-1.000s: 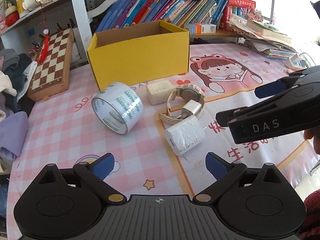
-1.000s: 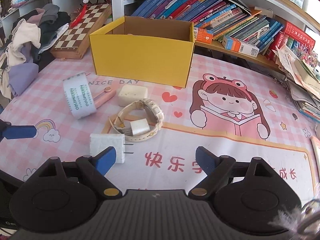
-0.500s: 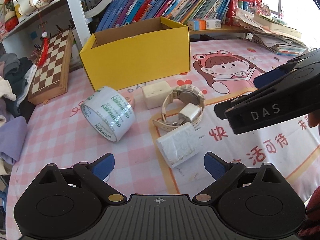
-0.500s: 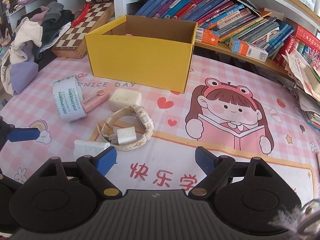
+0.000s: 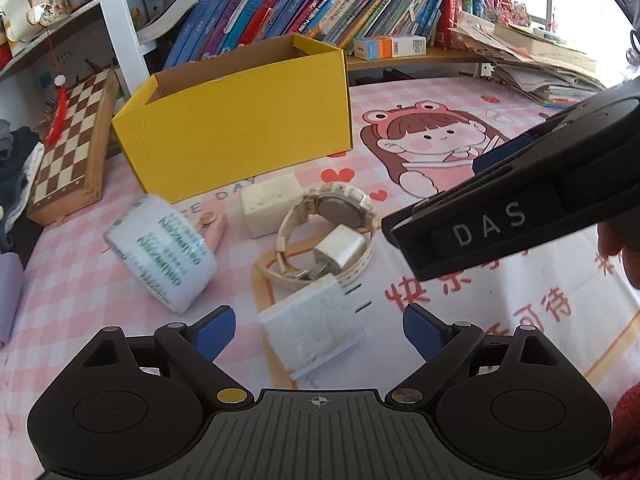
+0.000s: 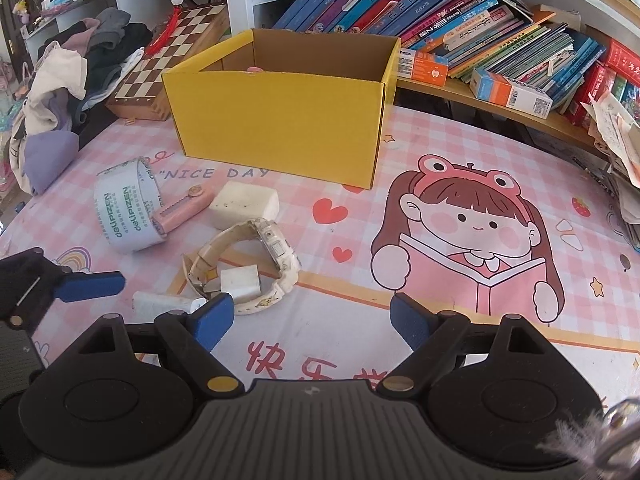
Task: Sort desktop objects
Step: 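Grasp the white charger with the left tool while the right tool grasps the watch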
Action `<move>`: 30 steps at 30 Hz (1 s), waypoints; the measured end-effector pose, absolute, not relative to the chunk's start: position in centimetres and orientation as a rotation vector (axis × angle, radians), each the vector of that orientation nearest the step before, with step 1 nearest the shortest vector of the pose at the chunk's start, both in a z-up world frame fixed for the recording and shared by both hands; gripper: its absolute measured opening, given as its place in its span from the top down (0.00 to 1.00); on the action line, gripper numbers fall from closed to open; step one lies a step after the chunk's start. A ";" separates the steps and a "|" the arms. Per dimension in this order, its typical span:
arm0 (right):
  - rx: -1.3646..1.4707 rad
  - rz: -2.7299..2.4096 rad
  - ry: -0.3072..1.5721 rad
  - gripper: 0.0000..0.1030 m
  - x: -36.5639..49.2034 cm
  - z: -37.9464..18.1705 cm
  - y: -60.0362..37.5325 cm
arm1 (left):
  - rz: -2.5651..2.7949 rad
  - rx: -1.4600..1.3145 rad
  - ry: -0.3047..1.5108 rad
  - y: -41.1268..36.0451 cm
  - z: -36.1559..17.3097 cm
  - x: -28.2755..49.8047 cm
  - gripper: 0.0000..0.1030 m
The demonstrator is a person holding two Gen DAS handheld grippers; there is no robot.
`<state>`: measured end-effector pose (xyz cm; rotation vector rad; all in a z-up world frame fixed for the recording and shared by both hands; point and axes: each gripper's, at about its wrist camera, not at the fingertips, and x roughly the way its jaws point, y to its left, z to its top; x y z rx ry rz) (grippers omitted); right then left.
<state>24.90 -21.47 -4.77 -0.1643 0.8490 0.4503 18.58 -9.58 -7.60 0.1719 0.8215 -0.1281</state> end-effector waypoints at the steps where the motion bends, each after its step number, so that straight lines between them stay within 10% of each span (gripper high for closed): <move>1: -0.163 0.450 0.850 0.17 25.0 -4.8 -21.6 | -0.132 0.163 0.817 -9.6 -7.6 18.7 0.10; 7: -0.155 0.447 0.861 0.17 25.8 -5.1 -22.0 | -0.122 0.145 0.825 -9.9 -8.1 19.9 0.16; 19: -0.145 0.452 0.869 0.17 26.8 -5.5 -22.1 | -0.088 0.096 0.869 -9.4 -8.9 21.7 0.59; 30: -0.164 0.478 0.866 0.22 28.0 -5.9 -20.9 | -0.040 0.057 0.881 -7.3 -7.8 20.5 0.70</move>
